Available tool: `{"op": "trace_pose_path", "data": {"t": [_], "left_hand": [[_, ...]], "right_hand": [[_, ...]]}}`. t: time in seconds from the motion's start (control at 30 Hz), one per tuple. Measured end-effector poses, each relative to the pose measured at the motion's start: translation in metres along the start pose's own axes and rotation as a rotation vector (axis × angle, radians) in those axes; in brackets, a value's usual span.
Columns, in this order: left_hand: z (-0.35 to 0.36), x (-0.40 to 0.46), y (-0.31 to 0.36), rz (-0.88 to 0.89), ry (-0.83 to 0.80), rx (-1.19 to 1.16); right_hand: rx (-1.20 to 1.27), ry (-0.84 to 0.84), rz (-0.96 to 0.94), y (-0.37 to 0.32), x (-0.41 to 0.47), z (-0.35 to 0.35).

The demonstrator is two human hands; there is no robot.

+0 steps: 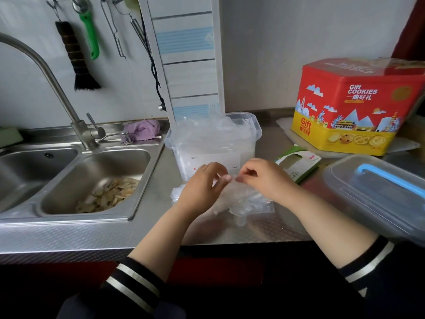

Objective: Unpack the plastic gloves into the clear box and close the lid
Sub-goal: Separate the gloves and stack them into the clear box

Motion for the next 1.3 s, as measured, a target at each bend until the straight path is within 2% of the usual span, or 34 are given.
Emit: {"op": "trace_pose_path", "data": {"t": [0.1,0.2,0.3,0.47,0.57,0.67,0.87,1.0,1.07,1.17,1.3], "left_hand": [[-0.01,0.0,0.003,0.019,-0.07,-0.049],[-0.016,0.002,0.003,-0.002,0.021,-0.022],[-0.025,0.009,0.005,-0.069,0.138,-0.096],[-0.04,0.025,0.011,-0.198,0.114,-0.26],[-0.049,0.033,0.016,-0.215,0.109,-0.277],[-0.054,0.039,0.016,-0.195,0.11,-0.244],[-0.071,0.057,-0.002,-0.244,0.17,-0.174],[-0.084,0.084,-0.021,-0.286,0.225,-0.288],[-0.087,0.101,-0.027,-0.325,0.262,-0.343],[-0.09,0.128,-0.034,-0.369,0.314,-0.261],[-0.086,0.153,-0.043,-0.396,0.332,0.088]], "right_hand": [[0.035,0.054,-0.056,-0.01,0.004,-0.009],[0.108,0.102,-0.057,-0.017,0.009,-0.016],[0.125,0.112,-0.019,-0.025,0.013,-0.021],[0.351,0.116,-0.042,-0.032,0.008,-0.023],[0.171,0.03,-0.056,-0.035,0.0,-0.018],[-0.069,0.081,-0.105,-0.036,0.0,-0.014],[0.115,0.239,-0.029,-0.036,0.021,-0.031],[0.161,0.181,0.043,-0.048,0.045,-0.042],[0.16,0.203,0.019,-0.054,0.063,-0.047],[0.057,0.279,0.002,-0.051,0.098,-0.054],[-0.16,0.253,0.084,-0.042,0.132,-0.054]]}}
Point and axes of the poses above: each hand's wrist, its own x-axis towards the middle knuckle, its own z-axis out of the palm, y = z × x, the point moved 2 cm from there along x, towards the middle knuckle, and after that the axes turned 15 degrees about x, right-handed, at the moved point
